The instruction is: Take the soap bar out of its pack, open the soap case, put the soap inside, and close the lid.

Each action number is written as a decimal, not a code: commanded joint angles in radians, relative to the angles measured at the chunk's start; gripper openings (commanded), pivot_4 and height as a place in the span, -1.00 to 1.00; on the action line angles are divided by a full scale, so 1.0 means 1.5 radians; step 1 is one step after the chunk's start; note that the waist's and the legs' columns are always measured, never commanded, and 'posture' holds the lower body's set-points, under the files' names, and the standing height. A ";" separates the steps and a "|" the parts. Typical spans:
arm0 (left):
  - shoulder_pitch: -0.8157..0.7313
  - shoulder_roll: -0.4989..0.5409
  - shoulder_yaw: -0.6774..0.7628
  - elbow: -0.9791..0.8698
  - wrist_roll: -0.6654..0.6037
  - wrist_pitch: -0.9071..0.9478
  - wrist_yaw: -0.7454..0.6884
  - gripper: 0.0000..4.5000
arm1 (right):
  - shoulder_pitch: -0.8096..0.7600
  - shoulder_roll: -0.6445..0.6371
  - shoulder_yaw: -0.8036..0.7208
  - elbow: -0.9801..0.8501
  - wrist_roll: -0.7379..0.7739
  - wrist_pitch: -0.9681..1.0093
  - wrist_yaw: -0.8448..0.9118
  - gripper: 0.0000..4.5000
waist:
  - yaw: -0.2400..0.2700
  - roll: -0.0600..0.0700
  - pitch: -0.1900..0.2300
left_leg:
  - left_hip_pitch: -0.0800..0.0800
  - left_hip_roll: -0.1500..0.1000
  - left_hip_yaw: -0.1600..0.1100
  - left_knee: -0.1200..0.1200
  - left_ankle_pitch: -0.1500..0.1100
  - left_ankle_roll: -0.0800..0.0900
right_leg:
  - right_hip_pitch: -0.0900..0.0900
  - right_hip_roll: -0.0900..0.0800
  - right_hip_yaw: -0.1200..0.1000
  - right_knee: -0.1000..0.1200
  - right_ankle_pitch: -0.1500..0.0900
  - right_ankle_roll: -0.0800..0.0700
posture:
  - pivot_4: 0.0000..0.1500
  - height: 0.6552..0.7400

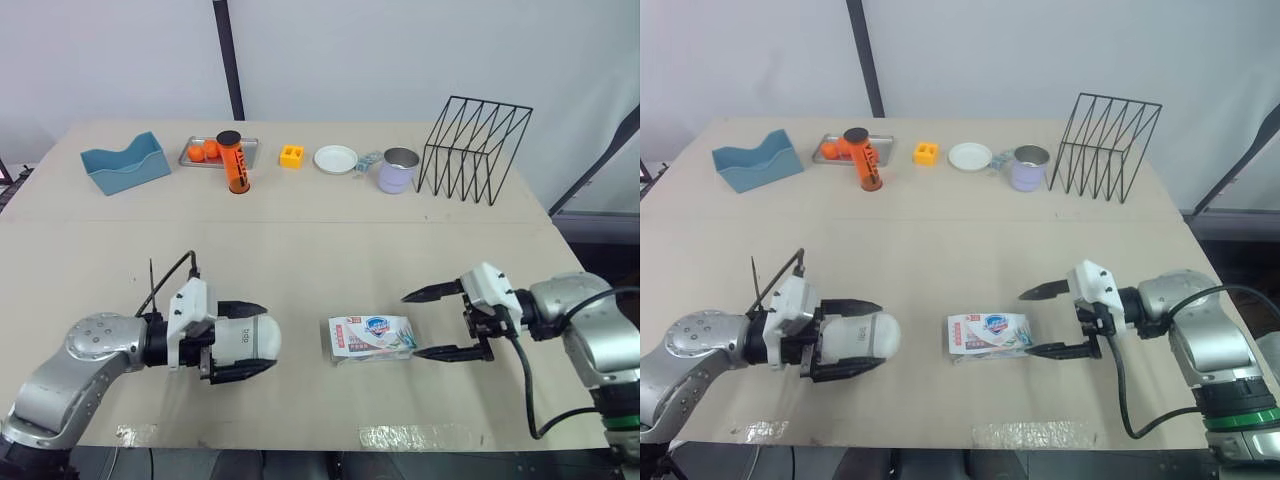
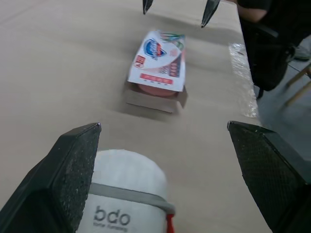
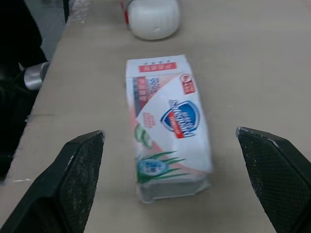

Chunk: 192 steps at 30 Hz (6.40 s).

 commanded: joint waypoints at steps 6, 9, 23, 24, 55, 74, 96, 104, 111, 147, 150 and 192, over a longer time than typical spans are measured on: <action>0.003 -0.006 -0.004 -0.042 -0.010 -0.013 0.005 0.96 | -0.005 0.007 0.006 0.012 -0.023 -0.025 -0.023 1.00 | -0.001 0.000 0.000 | 0.000 0.000 0.000 0.000 0.000 0.000 | 0.000 0.000 0.000 0.000 0.000 0.000 | 1.00 1.00; 0.004 -0.010 -0.007 -0.046 -0.008 -0.017 0.007 0.96 | -0.014 0.014 0.017 0.031 -0.033 -0.037 -0.023 1.00 | 0.000 0.000 0.000 | 0.000 0.000 0.000 0.000 0.000 0.000 | 0.000 0.000 0.000 0.000 0.000 0.000 | 1.00 1.00; 0.024 -0.023 -0.022 -0.058 0.009 -0.040 0.016 0.96 | -0.033 0.028 0.047 0.069 -0.054 -0.070 -0.014 1.00 | 0.000 0.000 0.000 | 0.000 0.000 0.000 0.000 0.000 0.000 | 0.000 0.000 0.000 0.000 0.000 0.000 | 1.00 1.00; 0.025 -0.024 -0.022 -0.059 0.010 -0.041 0.017 0.96 | -0.033 0.028 0.048 0.070 -0.053 -0.070 -0.013 1.00 | 0.000 0.000 0.000 | 0.000 0.000 0.000 0.000 0.000 0.000 | 0.000 0.000 0.000 0.000 0.000 0.000 | 1.00 1.00; 0.030 -0.027 -0.036 -0.071 0.008 -0.040 0.036 1.00 | -0.027 0.042 0.051 0.098 -0.071 -0.118 -0.021 0.73 | 0.000 0.000 0.000 | 0.000 0.000 0.000 0.000 0.000 0.000 | 0.000 0.000 0.000 0.000 0.000 0.000 | 1.00 1.00; 0.042 -0.025 -0.036 -0.086 0.004 -0.036 0.040 1.00 | -0.024 0.041 0.052 0.097 -0.073 -0.118 -0.022 0.73 | 0.000 0.000 0.000 | 0.000 0.000 0.000 0.000 0.000 0.000 | 0.000 0.000 0.000 0.000 0.000 0.000 | 1.00 1.00; 0.046 -0.025 -0.043 -0.091 0.006 -0.038 0.040 1.00 | -0.020 0.039 0.053 0.088 -0.073 -0.109 -0.031 0.43 | 0.000 0.000 0.000 | 0.000 0.000 0.000 0.000 0.000 0.000 | 0.000 0.000 0.000 0.000 0.000 0.000 | 1.00 1.00; 0.048 -0.023 -0.044 -0.102 0.001 -0.029 0.048 1.00 | -0.020 0.039 0.053 0.090 -0.073 -0.112 -0.033 0.13 | 0.000 0.000 0.000 | 0.000 0.000 0.000 0.000 0.000 0.000 | 0.000 0.000 0.000 0.000 0.000 0.000 | 1.00 1.00; 0.046 -0.021 -0.041 -0.105 -0.002 -0.025 0.049 1.00 | -0.018 0.039 0.054 0.088 -0.073 -0.113 -0.033 0.13 | 0.000 0.000 0.000 | 0.000 0.000 0.000 0.000 0.000 0.000 | 0.000 0.000 0.000 0.000 0.000 0.000 | 1.00 1.00; 0.042 -0.017 -0.042 -0.096 0.004 -0.025 0.043 1.00 | -0.035 0.033 0.038 0.081 -0.053 -0.103 -0.030 0.13 | 0.000 0.000 0.000 | 0.000 0.000 0.000 0.000 0.000 0.000 | 0.000 0.000 0.000 0.000 0.000 0.000 | 1.00 1.00; 0.041 -0.016 -0.041 -0.087 0.007 -0.028 0.041 1.00 | -0.048 0.024 0.031 0.065 -0.041 -0.083 -0.022 0.13 | 0.000 0.000 0.000 | 0.000 0.000 0.000 0.000 0.000 0.000 | 0.000 0.000 0.000 0.000 0.000 0.000 | 1.00 1.00; 0.006 -0.015 -0.041 0.002 0.040 -0.068 -0.006 1.00 | -0.073 -0.123 -0.090 0.008 0.046 0.055 0.010 0.13 | 0.000 0.000 0.000 | 0.000 0.000 0.000 0.000 0.000 0.000 | 0.000 0.000 0.000 0.000 0.000 0.000 | 1.00 1.00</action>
